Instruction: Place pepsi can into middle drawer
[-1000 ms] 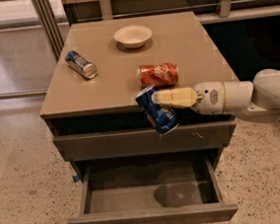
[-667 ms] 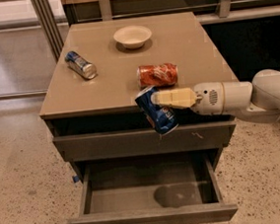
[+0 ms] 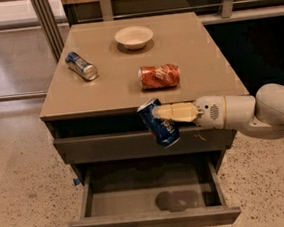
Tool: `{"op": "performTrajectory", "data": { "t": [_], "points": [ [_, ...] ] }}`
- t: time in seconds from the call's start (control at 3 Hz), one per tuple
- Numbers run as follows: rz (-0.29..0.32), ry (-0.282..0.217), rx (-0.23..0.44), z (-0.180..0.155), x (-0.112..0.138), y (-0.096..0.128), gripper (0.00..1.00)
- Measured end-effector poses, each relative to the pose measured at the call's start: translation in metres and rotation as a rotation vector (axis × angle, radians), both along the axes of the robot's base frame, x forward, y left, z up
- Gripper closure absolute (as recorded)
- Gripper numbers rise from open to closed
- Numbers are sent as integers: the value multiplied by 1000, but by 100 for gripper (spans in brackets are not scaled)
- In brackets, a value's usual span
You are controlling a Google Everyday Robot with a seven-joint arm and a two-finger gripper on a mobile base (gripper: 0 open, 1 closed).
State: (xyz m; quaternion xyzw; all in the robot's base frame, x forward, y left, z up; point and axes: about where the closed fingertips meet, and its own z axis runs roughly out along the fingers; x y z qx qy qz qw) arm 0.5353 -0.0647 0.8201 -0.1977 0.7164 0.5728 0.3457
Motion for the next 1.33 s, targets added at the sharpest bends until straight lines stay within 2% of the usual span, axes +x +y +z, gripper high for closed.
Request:
{"op": "performTrajectory", "data": {
  "t": [0.33, 0.67, 1.33],
  "points": [
    [-77, 43, -32, -31, -17, -9, 100],
    [-126, 73, -70, -60, -31, -15, 100],
    [-171, 154, -144, -123, -39, -20, 100]
  ]
}}
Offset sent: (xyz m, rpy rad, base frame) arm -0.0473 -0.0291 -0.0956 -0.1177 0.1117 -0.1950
